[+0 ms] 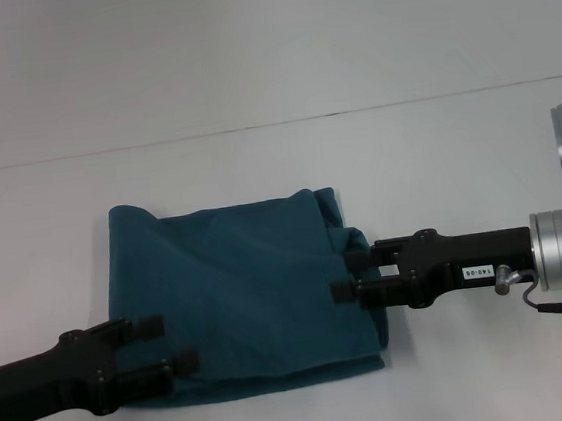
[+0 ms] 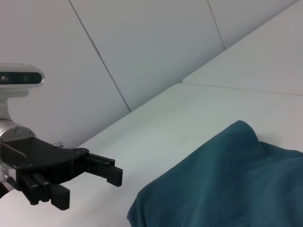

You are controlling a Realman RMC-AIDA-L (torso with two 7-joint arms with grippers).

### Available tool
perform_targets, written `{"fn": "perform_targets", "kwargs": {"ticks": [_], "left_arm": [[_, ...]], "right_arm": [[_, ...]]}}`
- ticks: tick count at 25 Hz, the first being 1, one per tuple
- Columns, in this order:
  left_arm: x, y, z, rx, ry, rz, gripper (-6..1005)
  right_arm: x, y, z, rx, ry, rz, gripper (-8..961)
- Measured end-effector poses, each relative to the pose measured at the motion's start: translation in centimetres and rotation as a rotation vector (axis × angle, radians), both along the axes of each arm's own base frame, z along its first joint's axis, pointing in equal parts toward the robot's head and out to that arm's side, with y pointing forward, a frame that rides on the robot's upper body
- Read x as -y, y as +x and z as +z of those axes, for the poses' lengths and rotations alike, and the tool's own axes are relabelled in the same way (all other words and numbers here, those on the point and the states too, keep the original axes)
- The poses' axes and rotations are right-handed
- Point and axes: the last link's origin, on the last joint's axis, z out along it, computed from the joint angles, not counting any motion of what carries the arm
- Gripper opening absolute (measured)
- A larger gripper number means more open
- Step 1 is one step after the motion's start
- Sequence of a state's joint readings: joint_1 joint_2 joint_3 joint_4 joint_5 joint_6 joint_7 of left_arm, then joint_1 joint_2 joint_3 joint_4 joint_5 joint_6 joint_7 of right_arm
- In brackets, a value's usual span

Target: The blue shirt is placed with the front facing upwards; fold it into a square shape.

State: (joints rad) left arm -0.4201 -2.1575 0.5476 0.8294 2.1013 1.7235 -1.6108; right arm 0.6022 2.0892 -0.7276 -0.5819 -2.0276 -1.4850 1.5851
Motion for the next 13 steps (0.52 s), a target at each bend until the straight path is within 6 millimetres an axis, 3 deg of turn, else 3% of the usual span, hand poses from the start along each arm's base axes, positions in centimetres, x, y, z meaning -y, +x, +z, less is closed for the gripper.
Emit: {"fn": "perform_targets", "kwargs": {"ticks": [13], "left_arm": [[-1.1,-0.2,0.4,0.033,-0.006,0.132,877]], "right_arm": [[0.0,-0.3,-0.2,-0.012,-0.016,-0.004,650]]}}
